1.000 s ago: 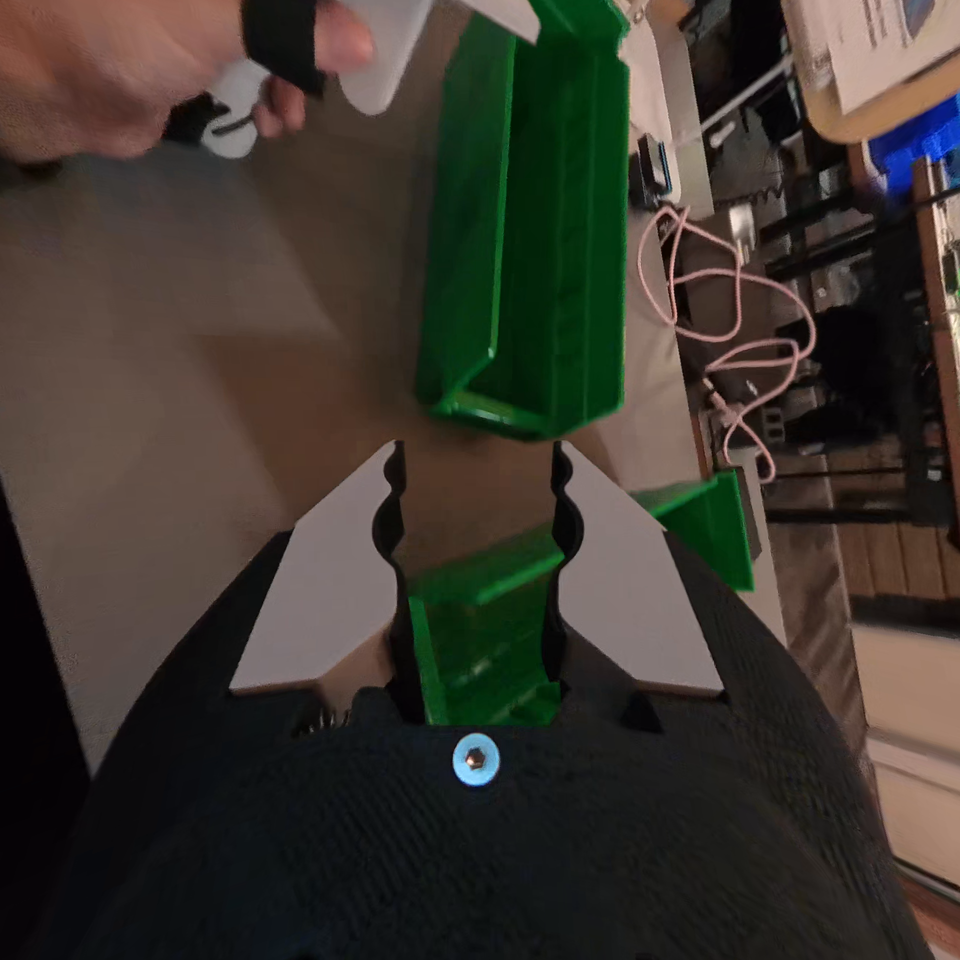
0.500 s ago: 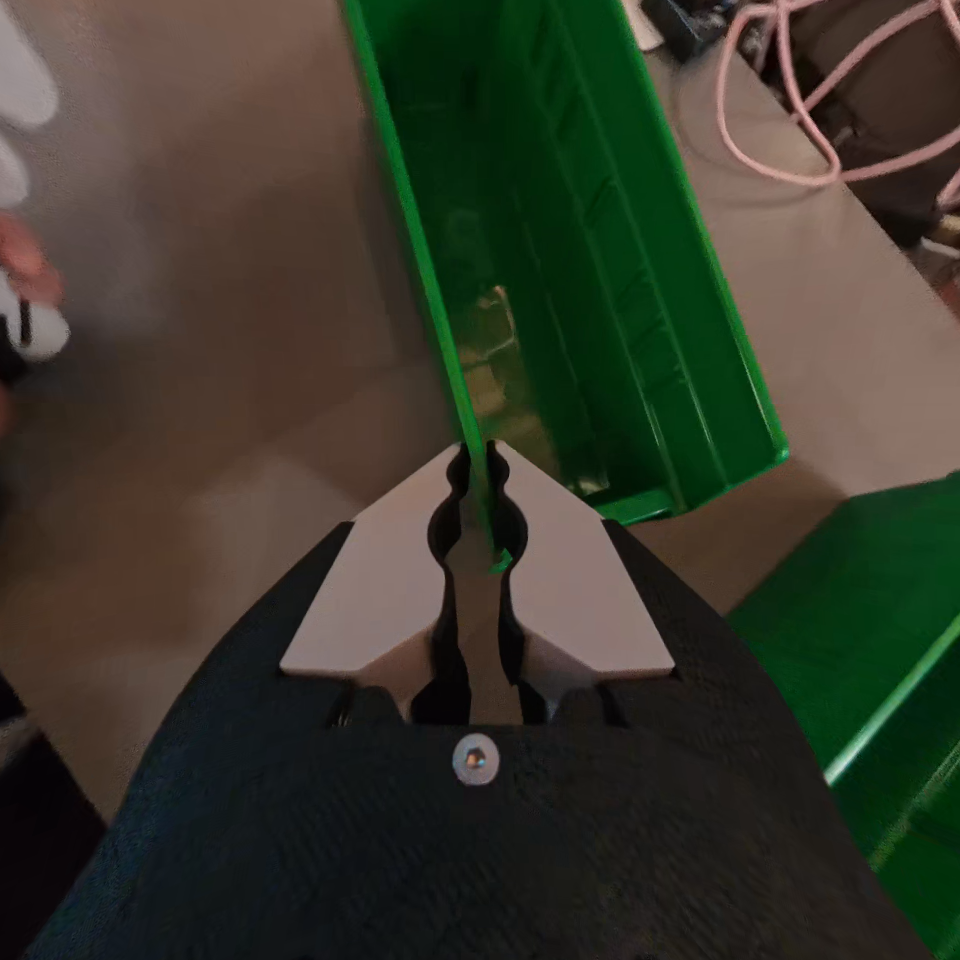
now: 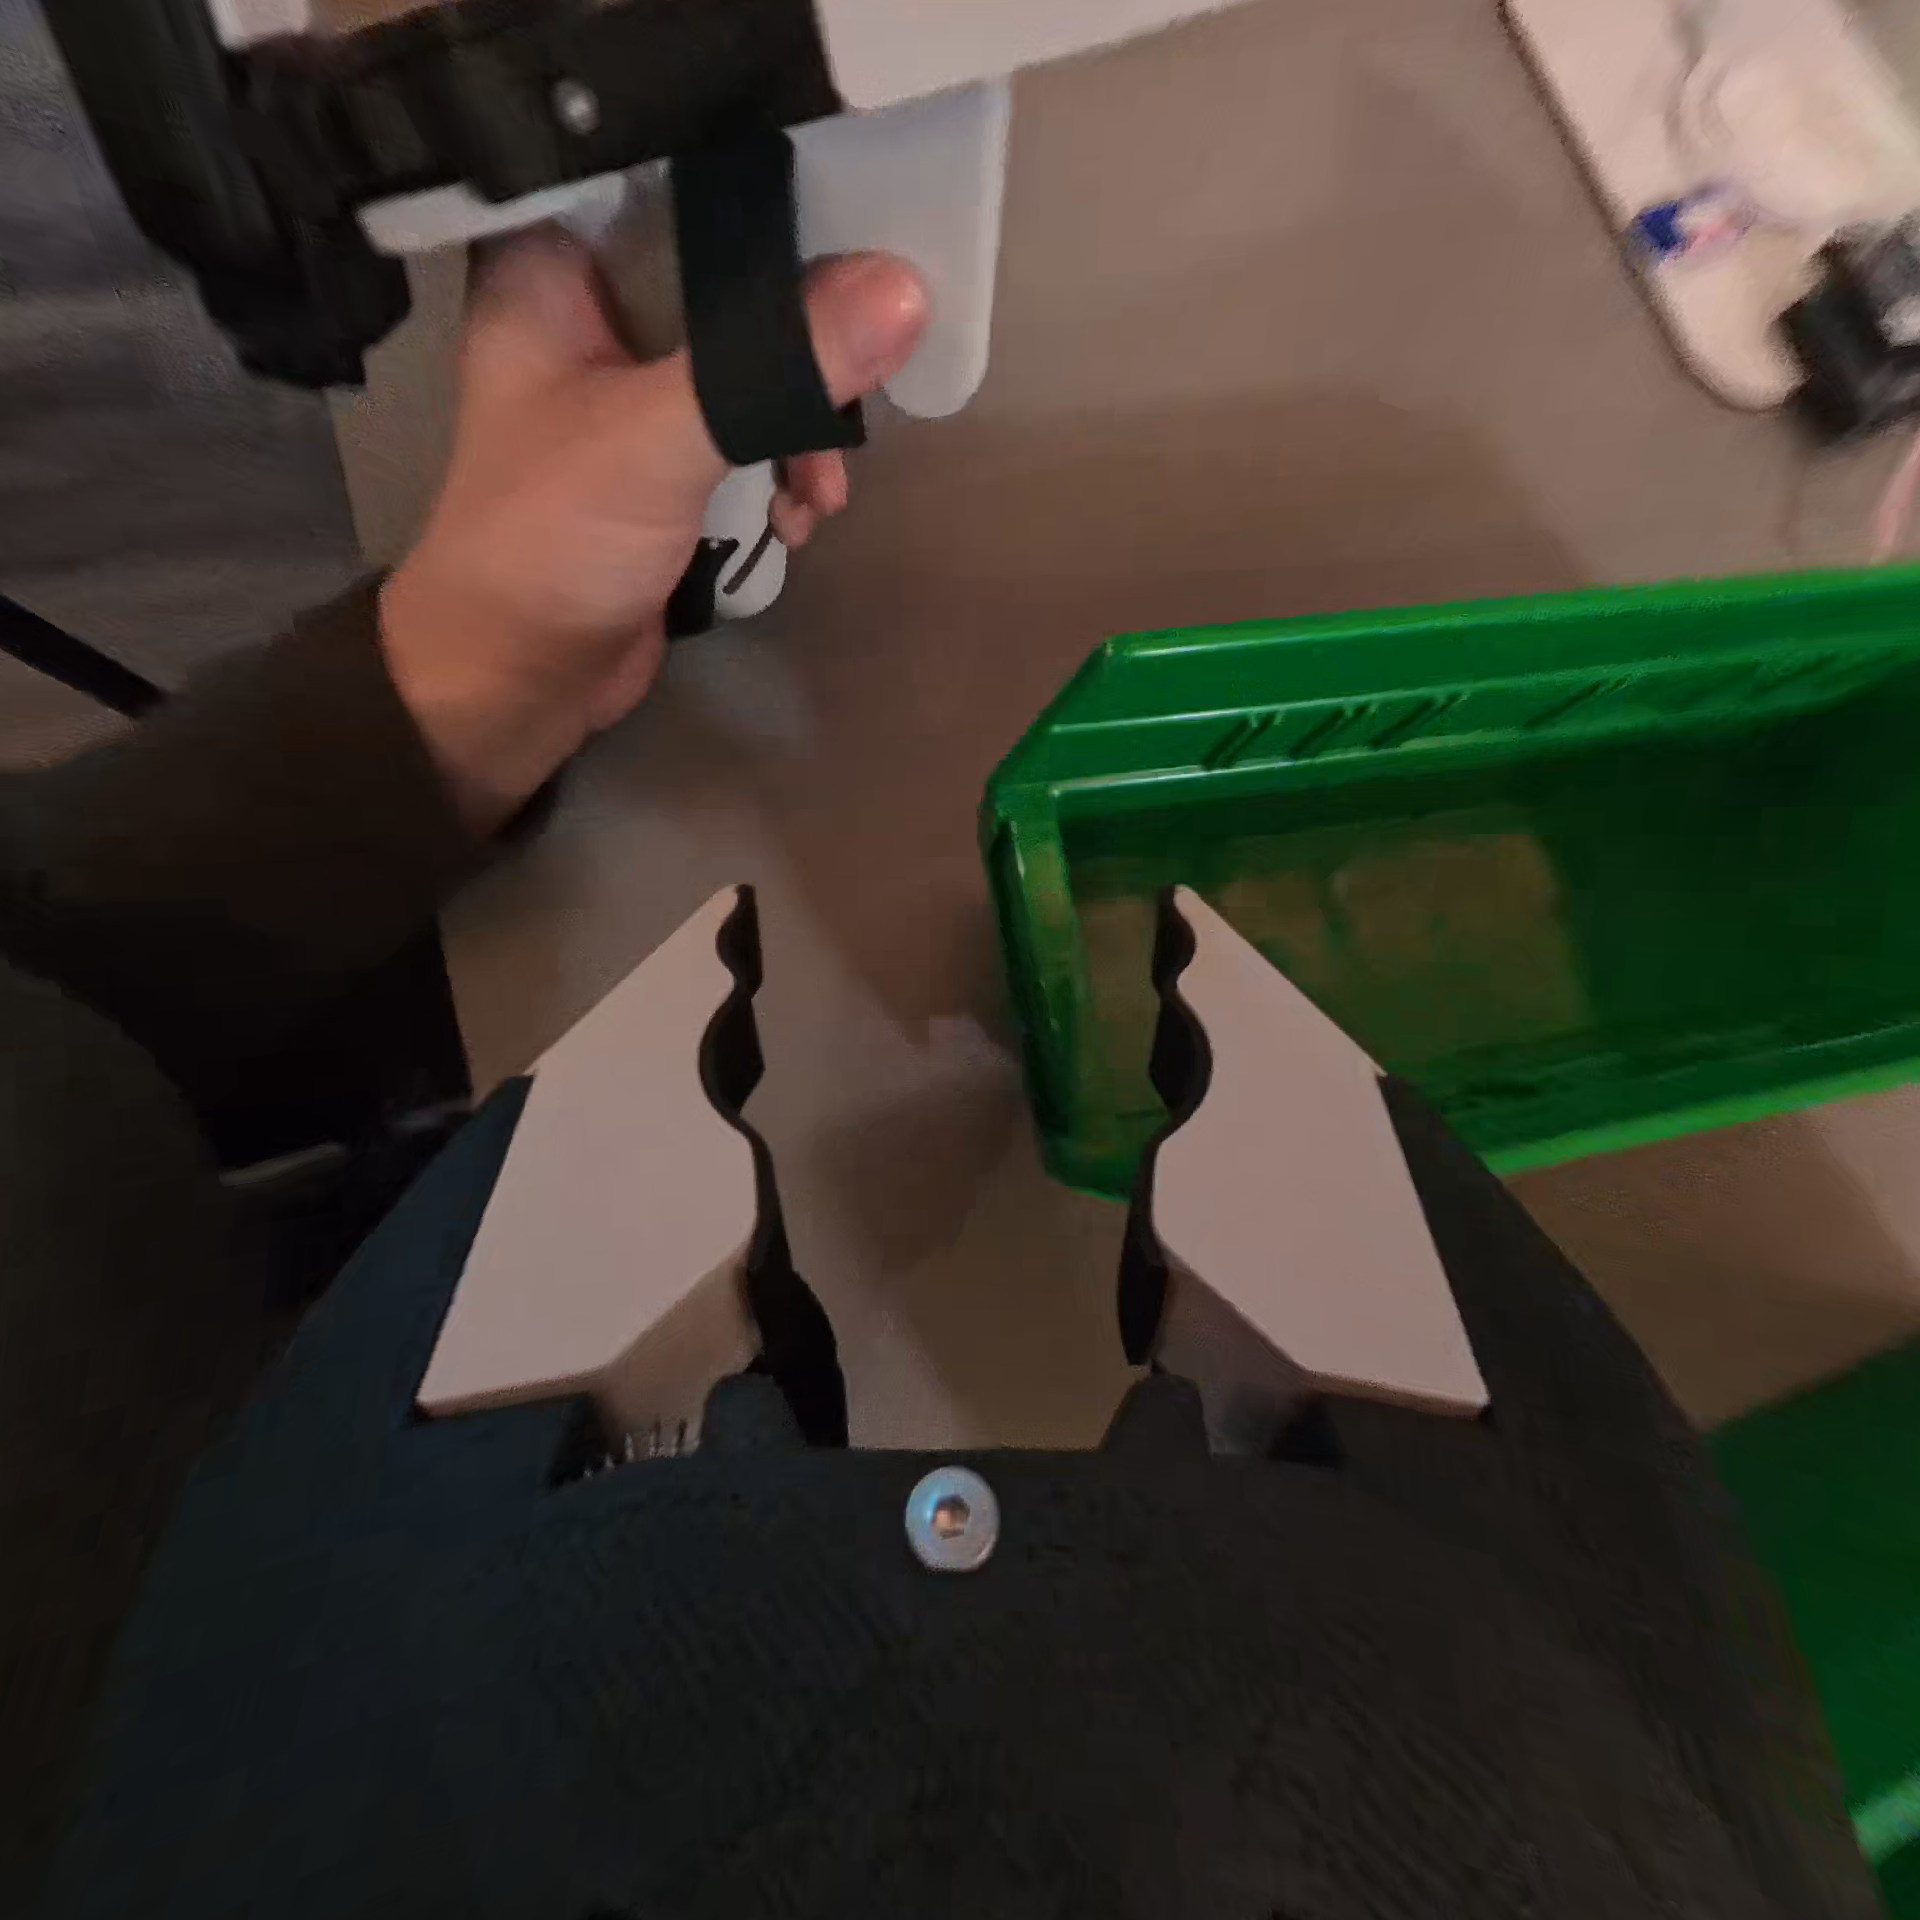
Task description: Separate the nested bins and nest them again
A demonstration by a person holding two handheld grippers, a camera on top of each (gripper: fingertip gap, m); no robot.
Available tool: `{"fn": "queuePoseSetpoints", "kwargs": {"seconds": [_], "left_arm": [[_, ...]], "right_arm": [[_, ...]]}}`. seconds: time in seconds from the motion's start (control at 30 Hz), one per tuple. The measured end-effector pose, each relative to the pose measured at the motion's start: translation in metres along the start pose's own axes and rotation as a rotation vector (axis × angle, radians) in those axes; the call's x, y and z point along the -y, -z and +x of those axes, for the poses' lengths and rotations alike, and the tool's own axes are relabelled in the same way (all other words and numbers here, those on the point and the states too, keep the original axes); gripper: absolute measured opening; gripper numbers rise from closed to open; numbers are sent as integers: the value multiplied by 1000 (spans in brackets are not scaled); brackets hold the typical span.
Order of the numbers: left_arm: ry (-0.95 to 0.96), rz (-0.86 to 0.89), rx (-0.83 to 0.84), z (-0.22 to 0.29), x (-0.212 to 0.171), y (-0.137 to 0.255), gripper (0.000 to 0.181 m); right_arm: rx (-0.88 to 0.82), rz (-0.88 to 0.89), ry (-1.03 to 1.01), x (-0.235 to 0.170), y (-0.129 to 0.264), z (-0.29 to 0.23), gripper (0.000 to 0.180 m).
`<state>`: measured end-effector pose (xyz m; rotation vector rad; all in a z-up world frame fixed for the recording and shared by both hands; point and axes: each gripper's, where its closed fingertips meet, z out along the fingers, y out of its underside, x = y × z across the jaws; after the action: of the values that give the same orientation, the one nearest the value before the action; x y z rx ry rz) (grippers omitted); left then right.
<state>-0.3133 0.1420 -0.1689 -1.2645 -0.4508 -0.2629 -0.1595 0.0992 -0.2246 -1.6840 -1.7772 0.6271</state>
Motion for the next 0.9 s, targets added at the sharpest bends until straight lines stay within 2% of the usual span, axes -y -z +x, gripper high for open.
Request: {"fn": "queuePoseSetpoints", "kwargs": {"seconds": [0.17, 0.33, 0.53, 0.7, 0.8, 0.87, 0.9], "left_arm": [[22, 2, -10, 1, -1, -1, 96], [20, -15, -27, 7, -6, -4, 96], [27, -13, -29, 7, -5, -3, 95], [24, -33, -42, 11, -10, -6, 96], [-16, -62, -38, 14, -15, -8, 95], [-111, -85, -9, 15, -17, -8, 96], [-173, -97, 12, 16, -17, -9, 98]], "right_arm": [[-199, -61, 333, -17, 17, 16, 74], [-350, -195, 431, -44, 16, 43, 57], [-392, -204, 337, -52, 25, 62, 55], [-206, -16, 222, -31, 51, 35, 60], [-423, 63, 33, -30, 97, 92, 60], [-581, 76, -188, -49, 129, 138, 61], [-604, 63, -300, -63, 139, 152, 66]]}}
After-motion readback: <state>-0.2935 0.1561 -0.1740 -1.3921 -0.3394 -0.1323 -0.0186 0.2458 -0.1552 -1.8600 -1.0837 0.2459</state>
